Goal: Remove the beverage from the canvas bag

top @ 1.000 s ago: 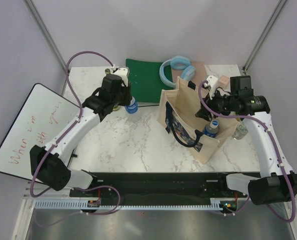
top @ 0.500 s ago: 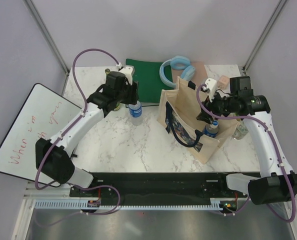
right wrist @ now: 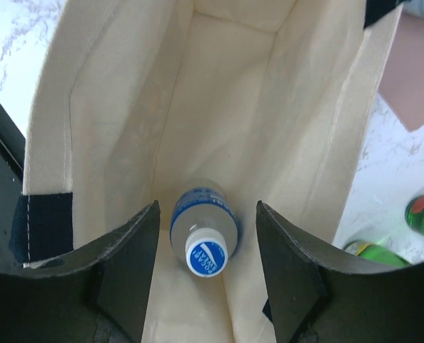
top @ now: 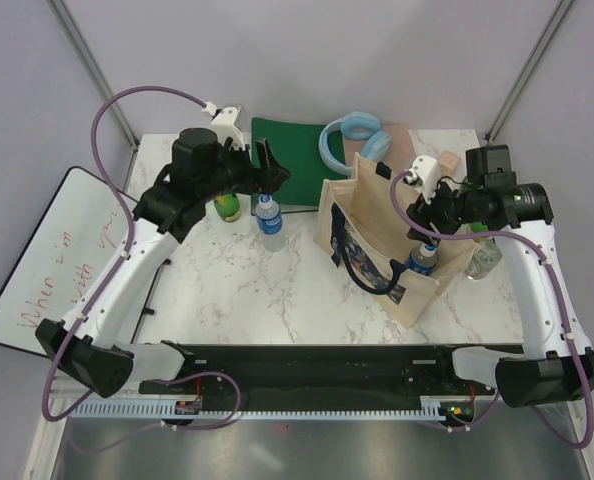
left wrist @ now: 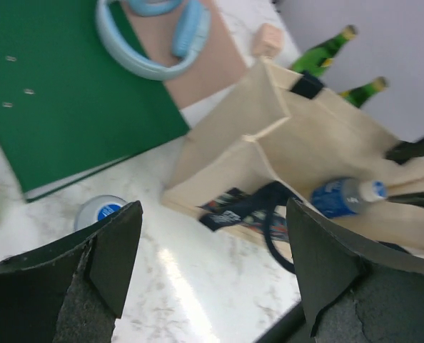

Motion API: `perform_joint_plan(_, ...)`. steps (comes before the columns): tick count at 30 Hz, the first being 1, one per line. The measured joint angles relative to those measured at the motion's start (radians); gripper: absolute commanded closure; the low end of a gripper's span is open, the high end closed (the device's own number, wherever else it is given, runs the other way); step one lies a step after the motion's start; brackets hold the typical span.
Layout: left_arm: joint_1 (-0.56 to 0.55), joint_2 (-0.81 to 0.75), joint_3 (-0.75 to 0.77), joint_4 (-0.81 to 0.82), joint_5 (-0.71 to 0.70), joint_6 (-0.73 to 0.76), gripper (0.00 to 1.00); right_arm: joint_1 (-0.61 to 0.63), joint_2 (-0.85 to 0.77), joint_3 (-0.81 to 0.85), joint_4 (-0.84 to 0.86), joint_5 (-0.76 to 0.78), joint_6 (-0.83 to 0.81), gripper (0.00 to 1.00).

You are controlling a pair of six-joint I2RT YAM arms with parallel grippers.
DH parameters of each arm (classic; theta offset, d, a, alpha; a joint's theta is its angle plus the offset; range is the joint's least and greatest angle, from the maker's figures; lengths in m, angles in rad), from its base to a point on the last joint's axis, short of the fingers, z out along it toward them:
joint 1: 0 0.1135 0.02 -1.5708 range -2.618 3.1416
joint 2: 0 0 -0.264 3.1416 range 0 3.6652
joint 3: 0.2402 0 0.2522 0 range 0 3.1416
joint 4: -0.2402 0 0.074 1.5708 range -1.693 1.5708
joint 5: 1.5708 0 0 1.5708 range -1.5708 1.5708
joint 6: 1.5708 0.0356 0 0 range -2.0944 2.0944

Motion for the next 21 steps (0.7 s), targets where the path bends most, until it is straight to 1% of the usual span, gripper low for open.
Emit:
perform_joint_plan(4,-0.018,-0.015,0.012,0.002,0.138,-0.129,0.13,0.000,0.000,0.001,-0.058,0.050,-0.014,0.38)
perform_joint_plan(8,-0.071,0.006,0.012,-0.002,0.209,-0.198,0.13,0.000,0.001,-0.005,-0.083,0.095,-0.013,0.38)
perform_joint_plan(11,-0.104,0.029,0.012,-0.003,0.237,-0.223,0.13,0.000,0.008,-0.014,-0.085,0.129,-0.004,0.38)
perform_joint_plan(21,-0.134,0.056,0.012,-0.005,0.257,-0.243,0.13,0.020,0.032,-0.083,-0.083,0.233,0.045,0.39)
